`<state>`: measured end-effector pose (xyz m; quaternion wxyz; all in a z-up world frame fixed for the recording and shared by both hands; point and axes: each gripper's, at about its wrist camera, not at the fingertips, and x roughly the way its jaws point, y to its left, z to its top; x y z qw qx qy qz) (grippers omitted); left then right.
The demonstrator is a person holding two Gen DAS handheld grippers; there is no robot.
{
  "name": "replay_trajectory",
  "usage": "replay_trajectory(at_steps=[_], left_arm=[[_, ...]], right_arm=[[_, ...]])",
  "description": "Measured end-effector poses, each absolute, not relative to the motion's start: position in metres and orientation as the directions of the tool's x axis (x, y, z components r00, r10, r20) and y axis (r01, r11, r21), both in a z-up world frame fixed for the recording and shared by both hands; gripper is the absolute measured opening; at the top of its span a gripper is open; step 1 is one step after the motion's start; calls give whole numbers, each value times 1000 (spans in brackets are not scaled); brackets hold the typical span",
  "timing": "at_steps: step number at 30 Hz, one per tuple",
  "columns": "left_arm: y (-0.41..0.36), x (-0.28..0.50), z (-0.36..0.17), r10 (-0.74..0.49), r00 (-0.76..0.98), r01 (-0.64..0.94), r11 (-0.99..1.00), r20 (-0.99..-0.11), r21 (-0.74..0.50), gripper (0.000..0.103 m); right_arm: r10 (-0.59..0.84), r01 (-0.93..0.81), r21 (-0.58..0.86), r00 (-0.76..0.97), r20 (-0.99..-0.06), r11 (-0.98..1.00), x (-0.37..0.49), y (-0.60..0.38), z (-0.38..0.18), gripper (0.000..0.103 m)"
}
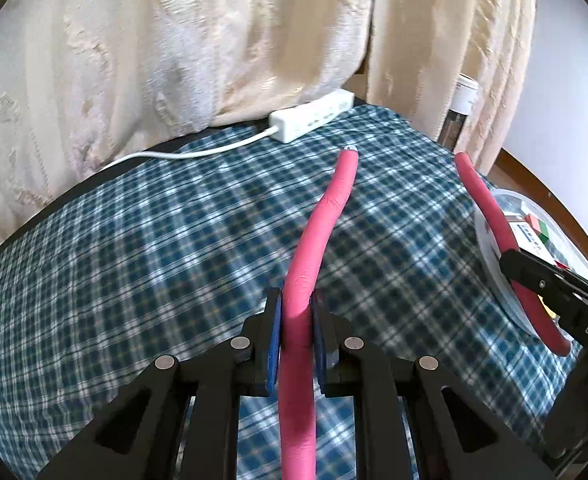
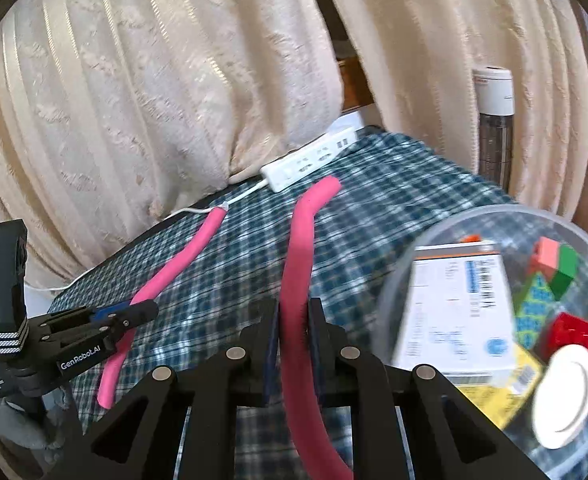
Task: Organize objects
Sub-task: 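Carry both pink foam rods in both tools over the clear bowl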
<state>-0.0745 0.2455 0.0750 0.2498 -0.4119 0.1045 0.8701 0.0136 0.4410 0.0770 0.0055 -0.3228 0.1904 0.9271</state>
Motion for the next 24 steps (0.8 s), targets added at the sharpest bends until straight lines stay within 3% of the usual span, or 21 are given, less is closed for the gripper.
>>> replay_trajectory(at_steps=[24], left_arm=[[353,-40,81,437,-468,-680,-734,-768,-3,15]], right_arm=[[69,-319,330,-804,-591,-889,69,534,79,15]])
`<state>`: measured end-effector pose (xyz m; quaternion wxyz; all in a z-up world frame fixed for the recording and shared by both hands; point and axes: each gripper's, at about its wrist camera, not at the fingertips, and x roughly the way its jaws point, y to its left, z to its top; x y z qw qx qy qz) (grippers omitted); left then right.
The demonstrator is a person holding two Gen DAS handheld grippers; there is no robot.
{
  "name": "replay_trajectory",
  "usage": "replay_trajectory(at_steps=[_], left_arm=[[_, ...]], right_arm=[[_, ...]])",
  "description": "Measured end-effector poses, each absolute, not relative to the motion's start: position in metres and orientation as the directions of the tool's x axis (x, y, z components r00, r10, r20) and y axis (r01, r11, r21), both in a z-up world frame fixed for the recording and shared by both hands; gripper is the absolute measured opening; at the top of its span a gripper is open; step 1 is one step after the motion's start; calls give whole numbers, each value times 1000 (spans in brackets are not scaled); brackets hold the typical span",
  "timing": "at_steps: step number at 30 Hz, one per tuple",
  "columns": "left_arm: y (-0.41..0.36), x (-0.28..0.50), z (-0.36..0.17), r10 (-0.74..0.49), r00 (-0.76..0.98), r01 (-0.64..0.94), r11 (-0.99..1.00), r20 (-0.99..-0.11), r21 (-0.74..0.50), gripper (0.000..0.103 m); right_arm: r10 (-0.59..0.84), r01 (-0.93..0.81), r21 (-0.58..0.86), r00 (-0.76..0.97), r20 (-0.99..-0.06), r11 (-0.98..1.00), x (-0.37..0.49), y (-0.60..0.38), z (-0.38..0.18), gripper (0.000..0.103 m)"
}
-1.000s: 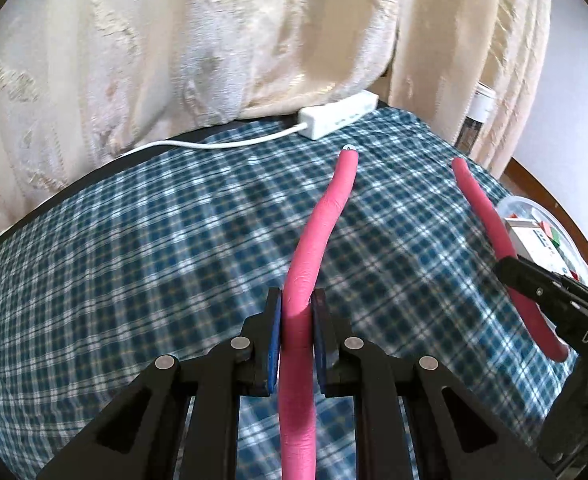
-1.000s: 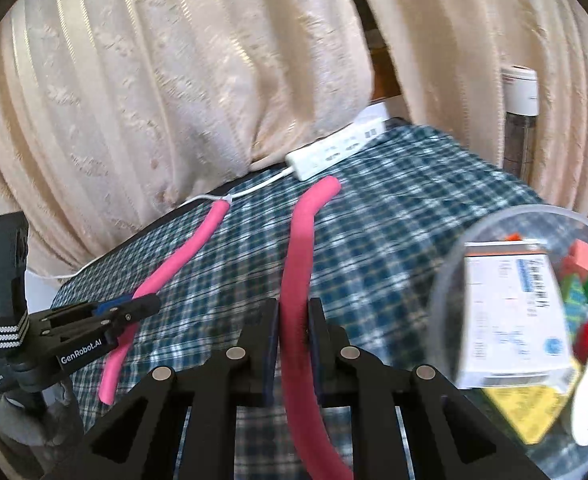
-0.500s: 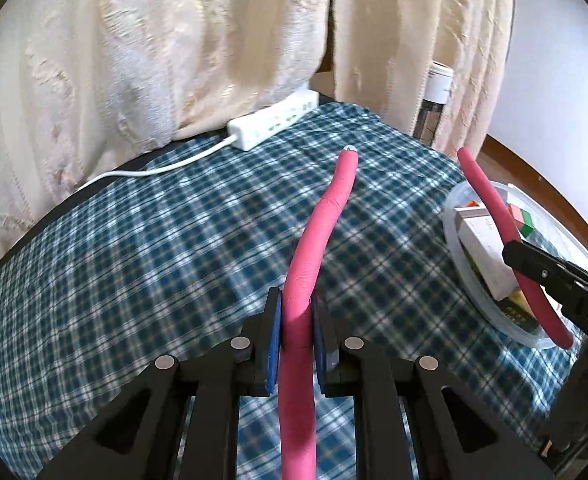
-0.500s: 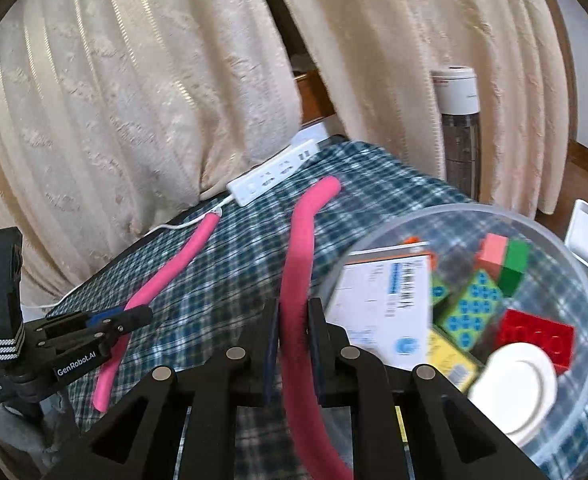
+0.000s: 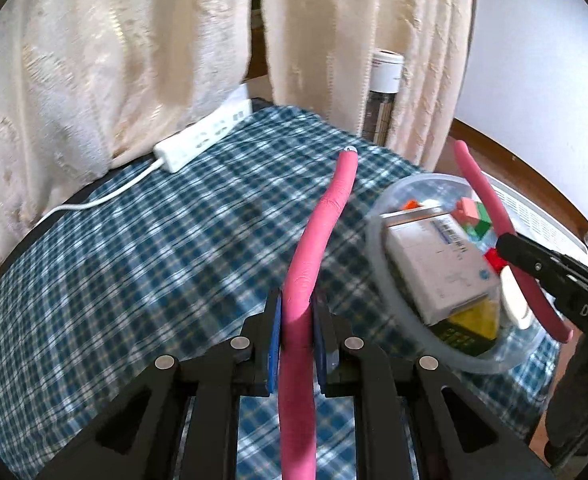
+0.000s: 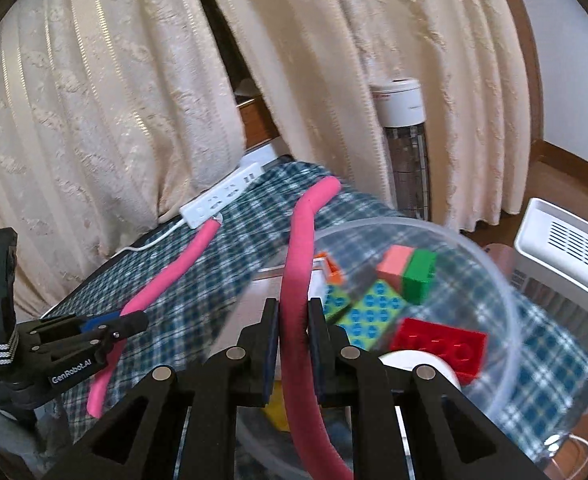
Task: Organize objects
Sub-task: 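Carry both pink foam rods in both tools over the clear bowl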
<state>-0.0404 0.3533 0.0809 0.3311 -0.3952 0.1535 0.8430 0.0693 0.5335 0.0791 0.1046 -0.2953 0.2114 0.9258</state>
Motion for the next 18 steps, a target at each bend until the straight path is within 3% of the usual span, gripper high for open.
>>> replay_trajectory(at_steps=[18], left_arm=[[431,-9,83,547,-297,-799,-591,-782,-110,15]], right_arm=[[73,-372,349,-767,-638,-860,81,566,60,15]])
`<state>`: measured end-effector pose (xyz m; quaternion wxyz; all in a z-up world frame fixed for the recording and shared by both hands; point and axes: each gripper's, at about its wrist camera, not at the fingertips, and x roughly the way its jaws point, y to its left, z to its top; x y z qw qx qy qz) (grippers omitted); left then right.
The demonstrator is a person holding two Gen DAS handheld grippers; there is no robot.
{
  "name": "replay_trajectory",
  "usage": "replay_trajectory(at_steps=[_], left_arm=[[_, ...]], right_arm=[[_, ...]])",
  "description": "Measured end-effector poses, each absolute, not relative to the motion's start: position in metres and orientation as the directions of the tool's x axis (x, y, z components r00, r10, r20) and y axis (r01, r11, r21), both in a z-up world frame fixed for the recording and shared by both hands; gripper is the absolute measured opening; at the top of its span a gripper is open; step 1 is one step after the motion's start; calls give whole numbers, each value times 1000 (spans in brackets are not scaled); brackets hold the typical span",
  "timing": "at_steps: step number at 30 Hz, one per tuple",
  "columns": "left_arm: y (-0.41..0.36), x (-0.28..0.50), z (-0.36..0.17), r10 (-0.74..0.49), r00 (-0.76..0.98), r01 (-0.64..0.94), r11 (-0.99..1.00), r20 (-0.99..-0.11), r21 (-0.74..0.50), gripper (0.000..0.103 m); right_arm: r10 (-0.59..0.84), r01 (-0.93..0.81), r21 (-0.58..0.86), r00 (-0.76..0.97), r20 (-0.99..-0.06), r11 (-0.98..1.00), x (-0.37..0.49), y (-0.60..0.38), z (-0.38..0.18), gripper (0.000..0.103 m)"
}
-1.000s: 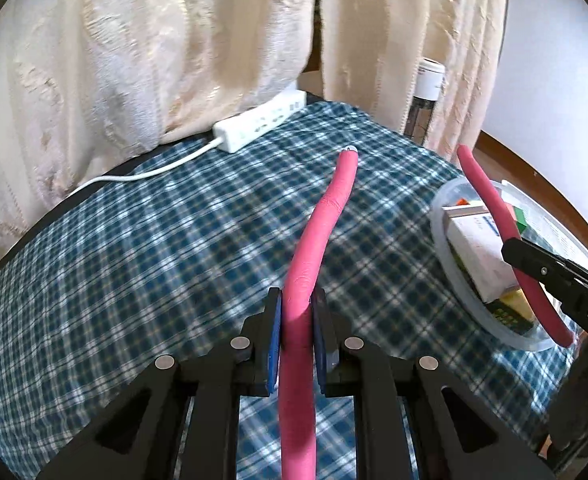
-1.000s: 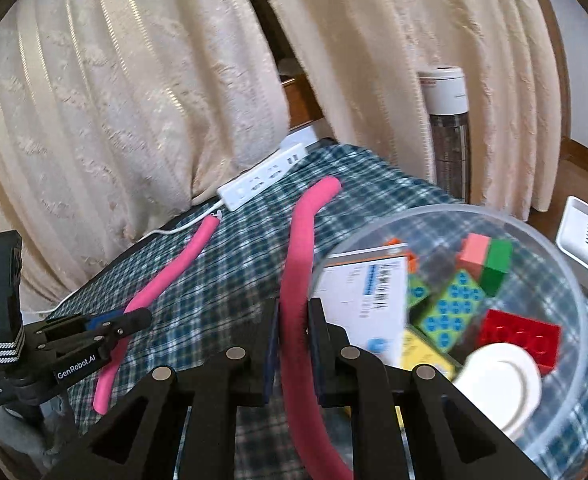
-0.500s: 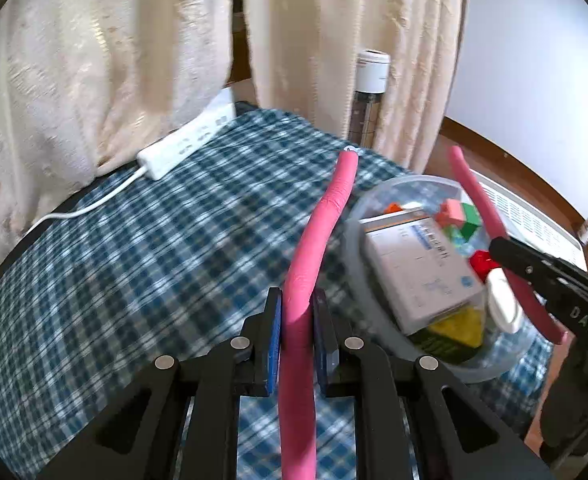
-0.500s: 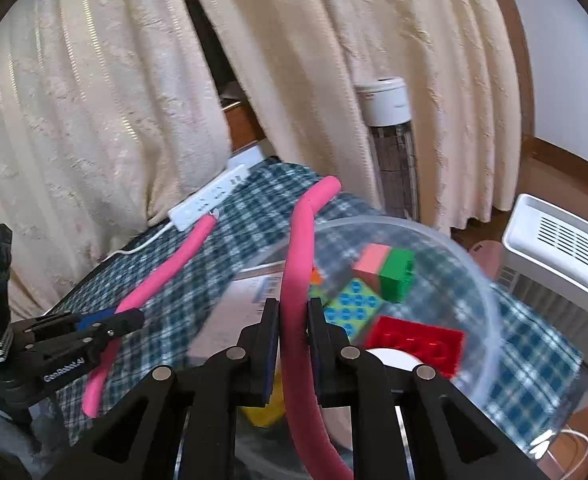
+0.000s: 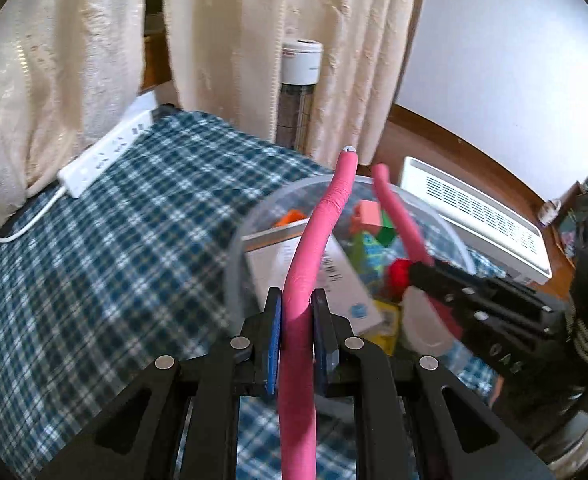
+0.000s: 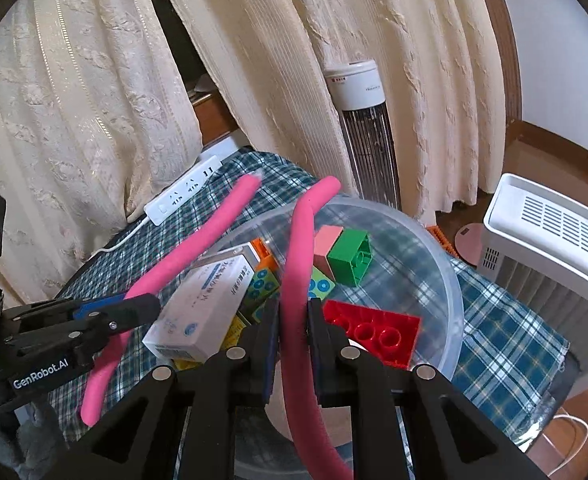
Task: Organize objects
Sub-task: 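Carry both pink foam rods in both tools over the clear bowl, then open both tools to drop the pink foam rods into the clear bowl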
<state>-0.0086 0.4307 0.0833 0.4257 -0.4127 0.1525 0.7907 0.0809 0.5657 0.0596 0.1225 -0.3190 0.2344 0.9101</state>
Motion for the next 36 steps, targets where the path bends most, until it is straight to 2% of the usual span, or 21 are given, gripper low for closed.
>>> replay_trajectory(at_steps=[7,10,11,22,28,36], left_arm=[[450,0,82,574,-212,-818,-547,-791,-178,17],[454,-1,81,582,-178,-815,-539,-793,-213,33],[454,-1,80,584,-177,-813,-541,-793,-217,35],[440,-1,91,603,-192,-810,-542,-774,-222,35],[425,0,99,587,-267,-803,-574,-764,-159,36],[397,-1,103,553,-374,-765,-638,-744,-90,41]], right_arm=[[54,-367,366,-765,-641,-855,83,565,56,15],[53,-371,372,-764,-642,-851,85,567,54,15],[52,-372,374,-764,-643,-849,85,568,54,15],[37,-361,388,-770,-636,-848,84,564,56,15],[14,-357,414,-771,-637,-837,79,560,56,15],[6,-369,428,-763,-646,-825,76,556,55,18]])
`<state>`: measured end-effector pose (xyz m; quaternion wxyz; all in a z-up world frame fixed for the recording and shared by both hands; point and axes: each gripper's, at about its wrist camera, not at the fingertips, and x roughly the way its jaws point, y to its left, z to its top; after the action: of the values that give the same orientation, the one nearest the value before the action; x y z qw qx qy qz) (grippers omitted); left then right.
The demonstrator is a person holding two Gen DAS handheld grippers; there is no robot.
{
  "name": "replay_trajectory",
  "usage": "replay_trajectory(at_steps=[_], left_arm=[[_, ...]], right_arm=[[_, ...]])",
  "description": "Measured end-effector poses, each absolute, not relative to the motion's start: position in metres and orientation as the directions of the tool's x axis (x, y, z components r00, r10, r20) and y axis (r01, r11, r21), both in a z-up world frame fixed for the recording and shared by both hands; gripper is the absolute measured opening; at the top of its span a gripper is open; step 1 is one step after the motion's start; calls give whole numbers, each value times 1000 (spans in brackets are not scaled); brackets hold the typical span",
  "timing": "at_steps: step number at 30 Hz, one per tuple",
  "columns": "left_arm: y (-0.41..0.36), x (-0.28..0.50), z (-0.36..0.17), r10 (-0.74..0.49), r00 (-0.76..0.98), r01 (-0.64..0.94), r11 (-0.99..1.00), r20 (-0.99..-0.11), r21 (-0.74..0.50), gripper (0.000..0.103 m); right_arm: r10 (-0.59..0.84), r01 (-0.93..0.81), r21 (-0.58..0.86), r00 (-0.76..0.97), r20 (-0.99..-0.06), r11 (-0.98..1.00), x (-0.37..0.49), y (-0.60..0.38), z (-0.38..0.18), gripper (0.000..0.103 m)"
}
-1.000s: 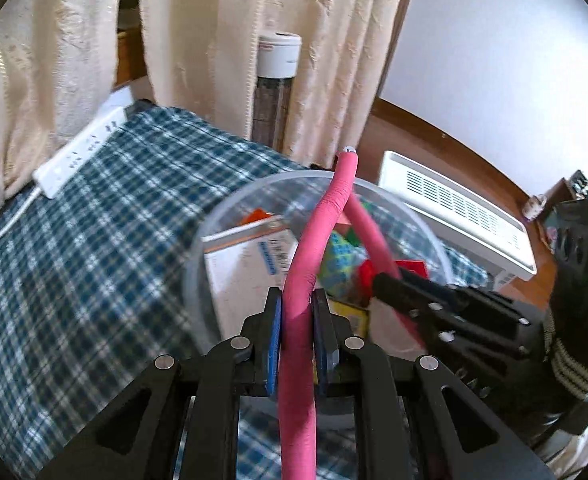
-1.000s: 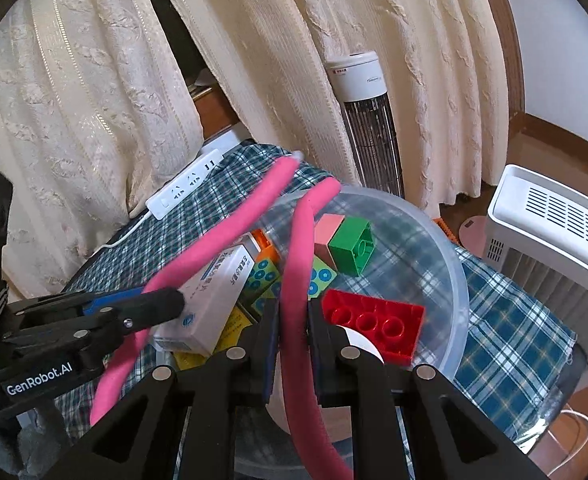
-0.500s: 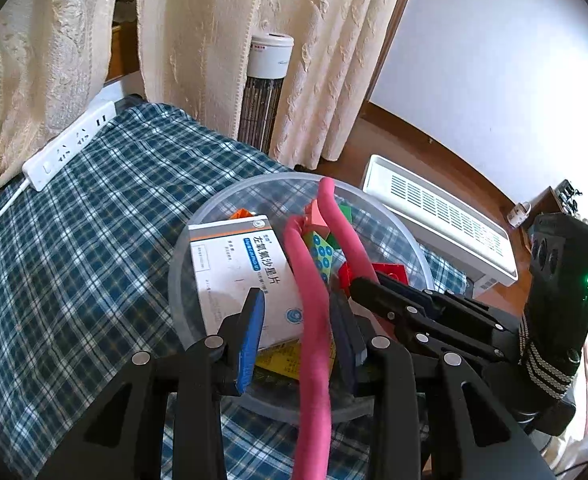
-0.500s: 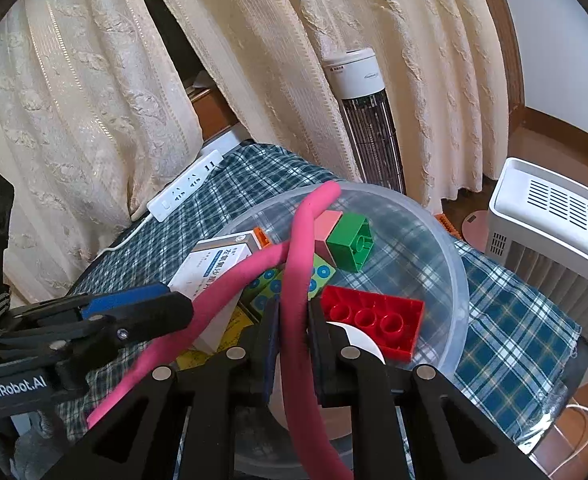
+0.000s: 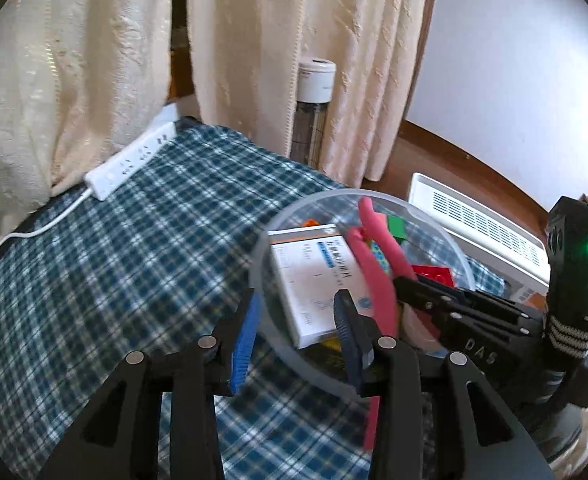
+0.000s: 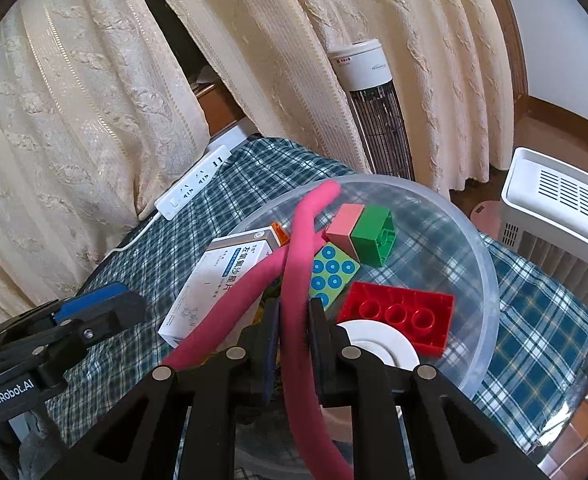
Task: Organize objects
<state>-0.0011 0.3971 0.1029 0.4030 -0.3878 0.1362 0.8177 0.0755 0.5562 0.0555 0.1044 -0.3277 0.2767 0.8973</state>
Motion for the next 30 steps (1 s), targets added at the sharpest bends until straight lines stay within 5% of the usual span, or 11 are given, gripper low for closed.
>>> replay_trajectory(at_steps=[18,30], left_arm=[[348,17,101,555,-452,-723,-686,-698,-78,68],[317,35,105,544,-521,-698,-715,-657,-38,82]], right_arm=[[207,-457,273,-755,-622,-846,117,522,87,87],[340,-522,148,-719,-606,-840,141,477,92,103]])
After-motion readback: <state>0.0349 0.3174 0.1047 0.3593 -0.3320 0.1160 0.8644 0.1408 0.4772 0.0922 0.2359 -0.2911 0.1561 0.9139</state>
